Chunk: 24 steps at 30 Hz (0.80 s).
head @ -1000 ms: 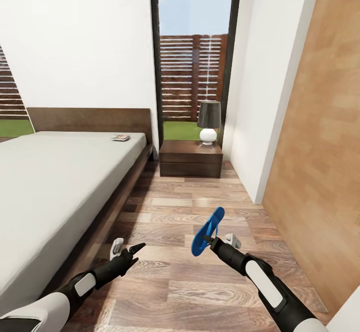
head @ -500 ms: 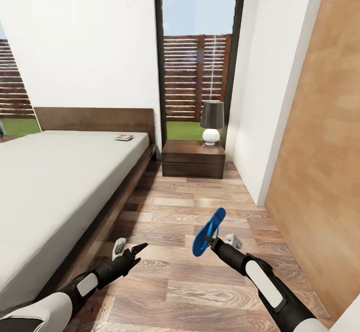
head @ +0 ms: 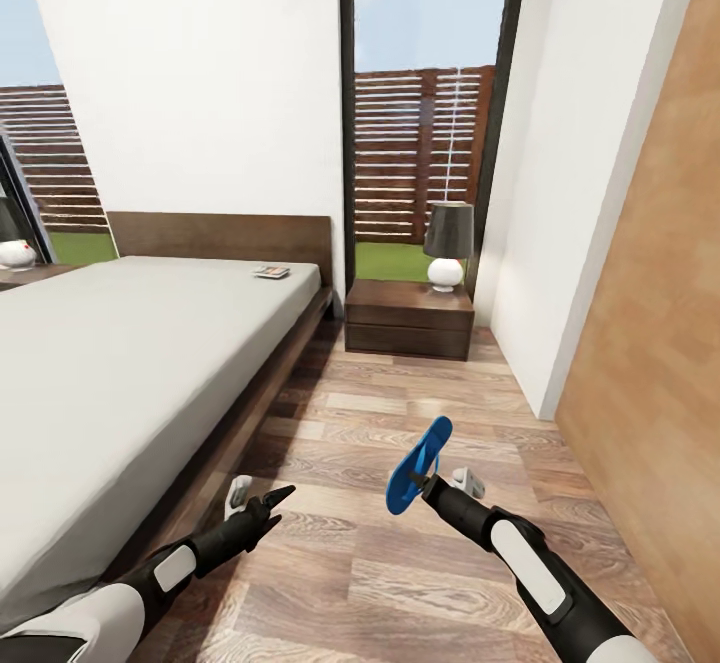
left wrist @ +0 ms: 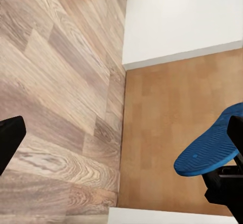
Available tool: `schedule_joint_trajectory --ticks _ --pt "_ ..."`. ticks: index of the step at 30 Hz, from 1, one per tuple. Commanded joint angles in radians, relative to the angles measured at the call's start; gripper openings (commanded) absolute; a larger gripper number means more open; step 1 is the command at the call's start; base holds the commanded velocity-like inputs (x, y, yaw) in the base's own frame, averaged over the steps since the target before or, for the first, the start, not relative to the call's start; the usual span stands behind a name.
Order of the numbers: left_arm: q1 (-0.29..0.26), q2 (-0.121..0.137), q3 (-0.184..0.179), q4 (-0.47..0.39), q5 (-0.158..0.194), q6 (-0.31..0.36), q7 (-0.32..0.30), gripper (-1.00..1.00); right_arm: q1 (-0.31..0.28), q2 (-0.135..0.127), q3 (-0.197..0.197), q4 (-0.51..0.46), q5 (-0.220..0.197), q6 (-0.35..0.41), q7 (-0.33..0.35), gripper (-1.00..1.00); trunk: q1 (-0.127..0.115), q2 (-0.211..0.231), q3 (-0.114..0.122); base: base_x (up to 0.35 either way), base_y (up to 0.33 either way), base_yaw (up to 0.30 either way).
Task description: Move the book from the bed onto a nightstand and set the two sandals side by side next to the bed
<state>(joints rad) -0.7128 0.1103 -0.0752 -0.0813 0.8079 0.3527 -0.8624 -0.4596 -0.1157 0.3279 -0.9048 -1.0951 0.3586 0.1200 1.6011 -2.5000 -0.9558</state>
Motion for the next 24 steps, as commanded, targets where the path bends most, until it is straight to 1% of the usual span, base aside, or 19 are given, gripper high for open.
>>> schedule_joint_trajectory --ticks 1,5,7,9,10,11,14,17,18,19,21,22,23,24 --pt "0.000 0.001 -0.008 0.001 0.010 0.008 -0.002 1.00 -0.001 -0.001 0.002 0.000 -0.005 0.002 0.002 -1.00 0.000 0.000 -0.001 0.000 0.000 0.010" --pt "0.001 0.002 -0.009 0.012 0.006 0.010 0.000 1.00 -0.001 -0.001 0.001 0.000 -0.004 0.002 0.001 -1.00 0.000 0.000 -0.001 0.000 0.000 0.006" --pt "0.002 0.006 -0.010 0.034 -0.008 0.011 0.001 1.00 -0.001 -0.001 0.001 0.000 -0.005 0.002 0.001 -1.00 0.000 0.000 -0.001 0.000 0.000 0.002" --pt "0.012 0.012 -0.010 0.055 -0.041 0.013 0.000 1.00 -0.001 -0.001 0.001 0.000 -0.005 0.003 0.001 -1.00 0.000 0.000 -0.001 0.000 0.000 0.001" --pt "0.018 0.012 -0.010 0.057 -0.050 0.012 0.000 1.00 -0.001 -0.001 0.000 0.000 -0.005 0.003 0.001 -1.00 0.000 0.000 -0.001 0.000 0.000 0.000" --pt "0.030 0.013 -0.011 0.061 -0.066 0.010 0.000 1.00 -0.001 -0.001 0.000 0.000 -0.006 0.003 0.001 -1.00 0.000 0.000 -0.001 0.000 0.000 0.000" --pt "0.060 0.015 -0.011 0.066 -0.087 0.007 -0.001 1.00 -0.001 -0.002 -0.002 0.000 -0.007 0.004 0.001 -1.00 0.000 0.000 -0.001 0.000 0.000 0.000" --pt "0.090 0.018 -0.011 0.068 -0.094 0.004 0.000 1.00 -0.001 -0.002 -0.002 0.000 -0.008 0.005 0.001 -1.00 0.000 0.000 -0.001 0.000 0.000 0.000" --pt "0.114 0.020 -0.011 0.068 -0.096 0.000 0.000 1.00 -0.001 -0.002 -0.002 0.000 -0.009 0.005 0.001 -1.00 0.000 0.000 -0.001 0.000 0.000 0.000" --pt "0.127 0.022 -0.011 0.068 -0.097 -0.005 0.001 1.00 -0.001 -0.002 -0.002 0.000 -0.010 0.006 0.002 -1.00 0.000 0.000 -0.001 0.000 0.000 0.000" --pt "0.171 0.026 -0.011 0.068 -0.100 -0.053 0.000 1.00 -0.001 -0.002 -0.003 0.000 -0.008 0.006 0.002 -1.00 0.000 0.000 -0.001 0.000 0.000 0.000" --pt "0.180 0.027 -0.011 0.068 -0.100 -0.072 0.000 1.00 -0.001 -0.002 -0.002 0.000 -0.008 0.006 0.001 -1.00 0.000 0.000 -0.001 0.000 0.000 0.000" --pt "0.237 0.028 -0.011 0.068 -0.099 -0.167 -0.002 1.00 -0.001 -0.001 -0.001 0.000 -0.006 0.006 0.001 -1.00 0.000 0.000 -0.001 0.000 0.000 0.000" --pt "0.249 0.028 -0.011 0.068 -0.099 -0.183 -0.003 1.00 -0.001 -0.001 -0.001 0.000 -0.006 0.006 0.001 -1.00 0.000 0.000 -0.001 0.000 0.000 0.000"
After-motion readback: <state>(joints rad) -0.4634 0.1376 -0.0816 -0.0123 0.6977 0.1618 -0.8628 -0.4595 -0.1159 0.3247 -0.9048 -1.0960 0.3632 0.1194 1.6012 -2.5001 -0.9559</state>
